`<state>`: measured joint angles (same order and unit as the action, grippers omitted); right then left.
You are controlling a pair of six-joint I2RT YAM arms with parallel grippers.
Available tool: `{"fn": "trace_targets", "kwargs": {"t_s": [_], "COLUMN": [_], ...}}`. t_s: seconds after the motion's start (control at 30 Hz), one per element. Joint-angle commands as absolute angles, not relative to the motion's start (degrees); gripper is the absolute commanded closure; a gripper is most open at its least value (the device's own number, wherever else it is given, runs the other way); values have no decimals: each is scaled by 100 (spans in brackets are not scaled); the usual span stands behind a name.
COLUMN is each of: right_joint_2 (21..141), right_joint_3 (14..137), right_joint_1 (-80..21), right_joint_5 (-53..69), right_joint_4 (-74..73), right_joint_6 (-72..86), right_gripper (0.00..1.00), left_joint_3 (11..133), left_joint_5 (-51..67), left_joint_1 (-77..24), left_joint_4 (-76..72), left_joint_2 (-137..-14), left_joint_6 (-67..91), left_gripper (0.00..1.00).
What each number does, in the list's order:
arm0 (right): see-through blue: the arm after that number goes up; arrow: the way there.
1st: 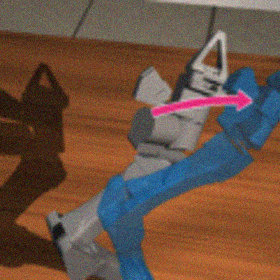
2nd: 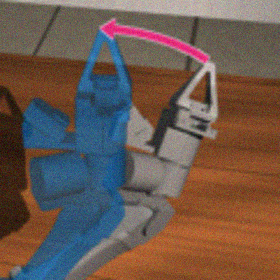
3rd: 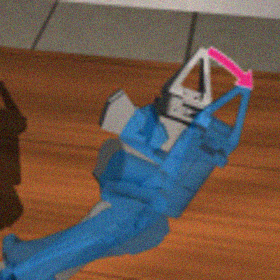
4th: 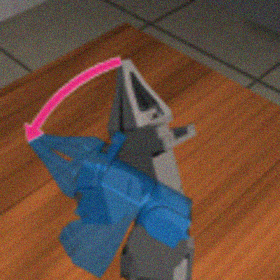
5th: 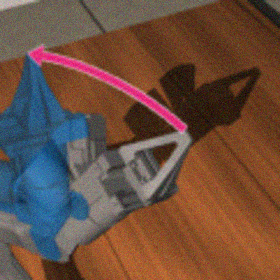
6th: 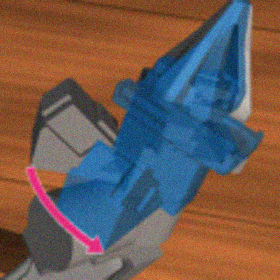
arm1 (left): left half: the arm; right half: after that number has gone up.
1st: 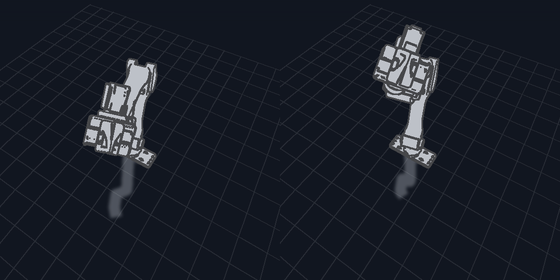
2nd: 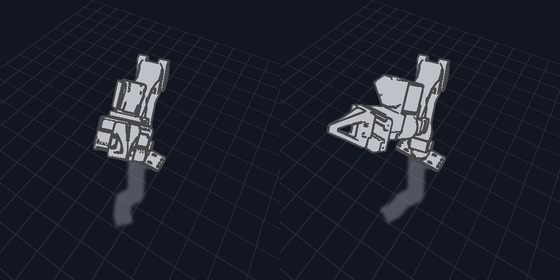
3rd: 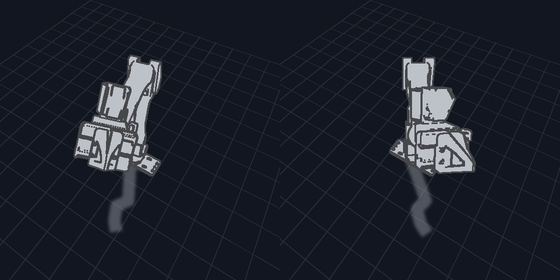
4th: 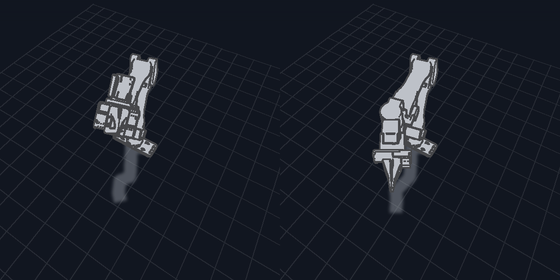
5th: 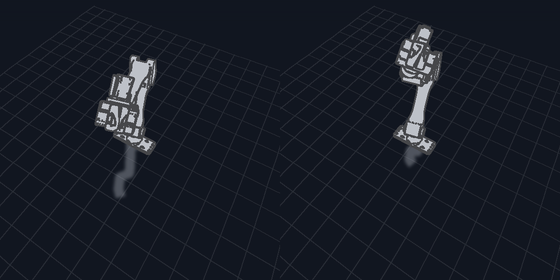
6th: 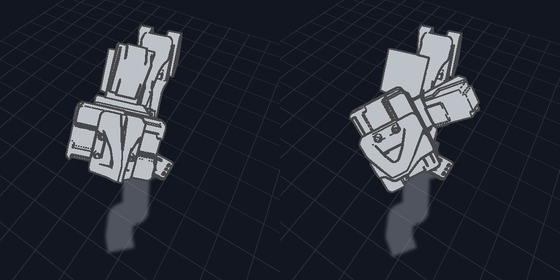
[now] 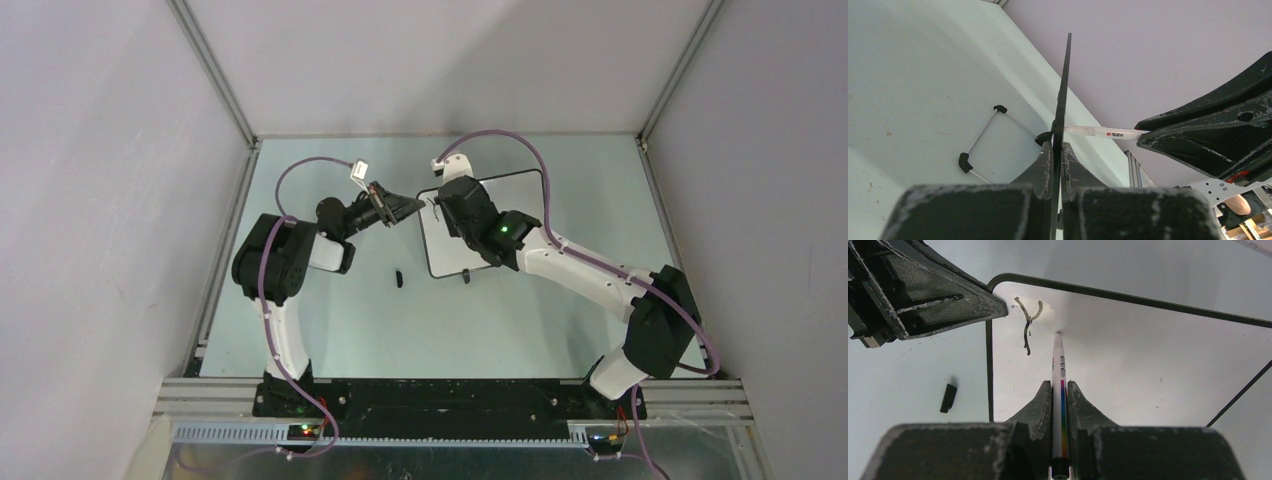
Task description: Write a sentence on the whiteboard
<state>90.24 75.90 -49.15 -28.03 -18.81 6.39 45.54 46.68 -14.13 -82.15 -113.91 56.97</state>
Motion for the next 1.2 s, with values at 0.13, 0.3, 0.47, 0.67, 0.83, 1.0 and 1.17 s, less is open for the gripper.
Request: {"fn": "trace_targets", "kwargs": {"t_s": [0.13,0.3,0.47,0.67,0.83,1.0,1.17], "right_joint_2": [9089,9114,9121,9112,9101,9122,9112], "right_joint_3": [7860,7858,7860,7858,7851,7850,7857], "right_joint_1": [-4970,-4996,-4996,-4993,-4990,-4986,-4950], "right_joint_5": [-2731,-2632,-2544,-2428,-2461,-2657,-2842], "right_joint_4": [-1659,-1700,-1803,-1996,-2212,-2331,-2293], "right_joint_6": [505,477,495,552,594,606,606], "right_gripper": [100,100,100,100,100,100,100], "left_joint_3": [4702,4693,4689,4685,4667,4663,4658], "left_joint_5": [4772,4774,4777,4785,4785,4776,4777], "left_joint_1": [-1456,-1455,-1450,-1450,-1451,-1452,-1452], "left_joint_4": [-8455,-8447,-8446,-8443,-8425,-8420,-8424], "left_joint_2": [-11304,-11290,-11285,-11264,-11242,-11231,-11223], "left_joint_6": [5746,5735,5730,5725,5706,5704,5702], "left_gripper": [100,100,100,100,100,100,100]}}
